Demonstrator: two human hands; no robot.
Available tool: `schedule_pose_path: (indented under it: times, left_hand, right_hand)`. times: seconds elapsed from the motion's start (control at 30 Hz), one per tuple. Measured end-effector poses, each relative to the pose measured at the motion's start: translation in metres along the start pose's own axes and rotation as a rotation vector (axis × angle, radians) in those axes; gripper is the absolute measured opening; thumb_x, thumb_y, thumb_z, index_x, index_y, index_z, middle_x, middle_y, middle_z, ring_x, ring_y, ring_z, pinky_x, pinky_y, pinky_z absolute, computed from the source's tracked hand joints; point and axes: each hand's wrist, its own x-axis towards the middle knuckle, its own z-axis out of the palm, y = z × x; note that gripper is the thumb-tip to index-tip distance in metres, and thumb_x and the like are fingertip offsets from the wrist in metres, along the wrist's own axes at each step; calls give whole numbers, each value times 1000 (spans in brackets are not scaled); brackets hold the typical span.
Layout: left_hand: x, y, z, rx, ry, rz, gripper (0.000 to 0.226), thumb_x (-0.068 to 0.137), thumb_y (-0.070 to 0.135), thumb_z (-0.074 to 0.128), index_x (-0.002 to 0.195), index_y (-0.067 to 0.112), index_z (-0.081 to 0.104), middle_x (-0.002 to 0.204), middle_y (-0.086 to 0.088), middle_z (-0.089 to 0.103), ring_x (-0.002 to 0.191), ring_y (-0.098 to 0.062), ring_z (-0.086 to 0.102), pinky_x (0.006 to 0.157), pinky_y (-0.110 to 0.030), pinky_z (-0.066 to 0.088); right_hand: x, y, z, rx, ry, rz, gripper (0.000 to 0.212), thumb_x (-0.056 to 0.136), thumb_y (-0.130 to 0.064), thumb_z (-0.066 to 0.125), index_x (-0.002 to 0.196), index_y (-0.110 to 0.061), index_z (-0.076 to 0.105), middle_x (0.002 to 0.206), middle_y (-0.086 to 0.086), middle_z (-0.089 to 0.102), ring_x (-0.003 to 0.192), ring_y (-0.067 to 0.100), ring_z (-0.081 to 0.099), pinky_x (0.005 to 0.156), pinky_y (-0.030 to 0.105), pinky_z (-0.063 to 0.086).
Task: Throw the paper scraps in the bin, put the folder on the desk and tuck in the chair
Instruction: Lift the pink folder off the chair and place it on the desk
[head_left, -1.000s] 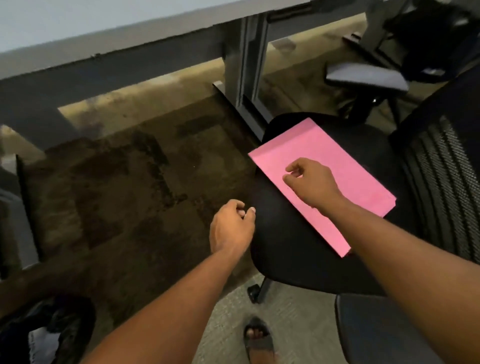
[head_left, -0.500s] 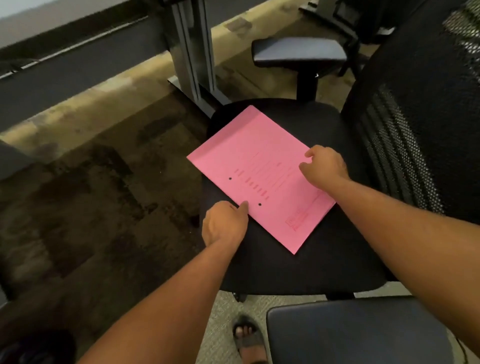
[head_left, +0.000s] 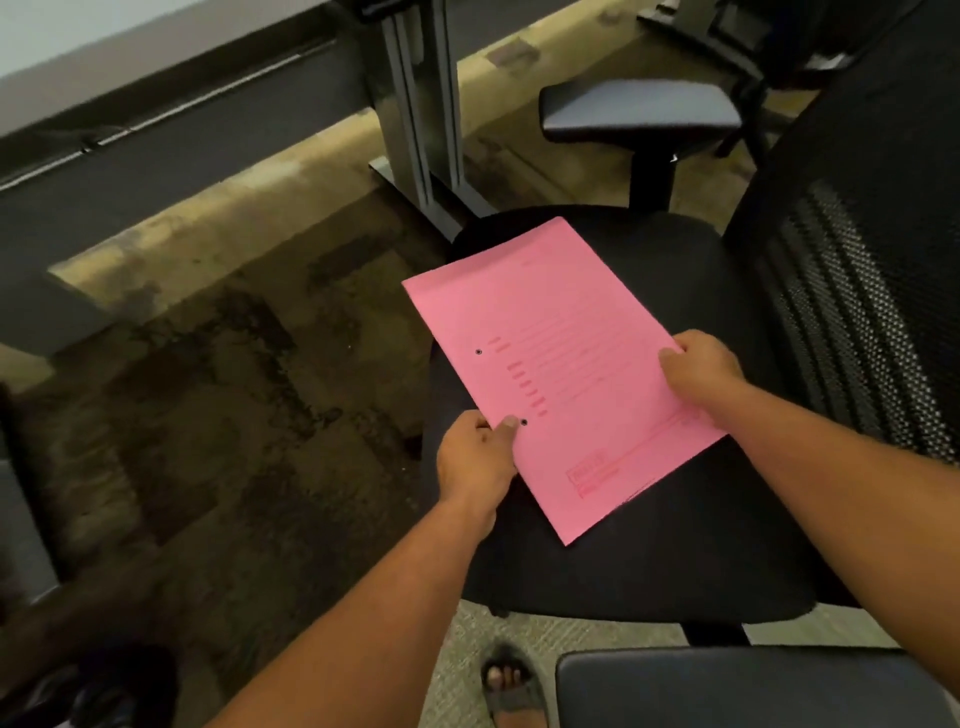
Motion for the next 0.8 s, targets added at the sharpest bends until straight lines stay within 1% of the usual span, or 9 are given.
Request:
schedule_pose_path:
  times: [0.07,0.13,0.23,0.4,0.47,0.53,0.63,0.7,0.8]
  left_hand:
    - [-1,4,-7,-7,9,35,8,94,27,61,88,21,60,91,3,72,85,-14,69,77,-43,60]
    - [-3,9,-16,-1,21,74,9,94,27,61,87,21,60,91,2,72,85,-15,69,77,-43,60]
    - [-12,22,-37,16,37,123,8,93,28,62,87,23,61,89,3,73,84,-15,71,75,-43,61]
    - [-40,71,-77,30,54,218,7,93,29,63,89,23,63,88,3,75,82,-15,72,74,-45,61]
    - [-51,93,-93,56,63,259,6,93,31,62,91,26,63,88,6,74,81,-11,72,73,-42,61]
    - [-63,118,-112,79,88,308,6,92,34,62,92,28,62,88,9,74,79,-7,72,70,-38,62]
    - [-85,160,-142,112,131,372,5,92,37,62,89,32,62,85,12,74,74,-1,71,64,-31,61]
    - [-98,184,-161,140,171,404,5,91,39,62,89,35,60,85,13,73,73,0,70,62,-28,60]
    - [-118,214,-191,181,238,442,5,91,41,61,90,37,59,88,13,71,76,-3,70,67,-30,60]
  right_hand:
    - [-6,1,-2,78,-5,-18,19,93,-23,47,105,-16,58,102,7,62,84,24,57,70,39,48]
    - [-15,-2,-3,140,-8,-26,12,92,-25,46,98,-22,56,96,2,61,81,21,58,70,42,51]
    - [-33,-15,-12,246,-8,-33,9,91,-29,45,91,-31,53,91,-4,61,80,19,61,67,42,53]
    - [-68,-55,-48,404,-9,-106,13,91,-26,42,94,-28,54,90,-2,61,79,19,60,59,33,46]
    - [-80,-74,-62,452,-8,-158,12,94,-24,42,93,-27,53,91,-1,61,81,19,59,60,33,46]
    - [-94,-98,-81,491,7,-213,12,95,-23,42,97,-26,53,92,-2,60,82,17,59,60,33,46]
    - [-112,-138,-110,531,24,-286,12,96,-23,41,100,-23,53,92,-1,60,80,14,58,57,31,43]
    - [-123,-164,-125,544,14,-318,13,98,-26,41,101,-24,53,93,-1,59,81,15,58,59,32,44]
    - [-140,-202,-144,565,-3,-370,14,98,-29,40,103,-26,52,94,-1,59,83,17,59,66,37,50]
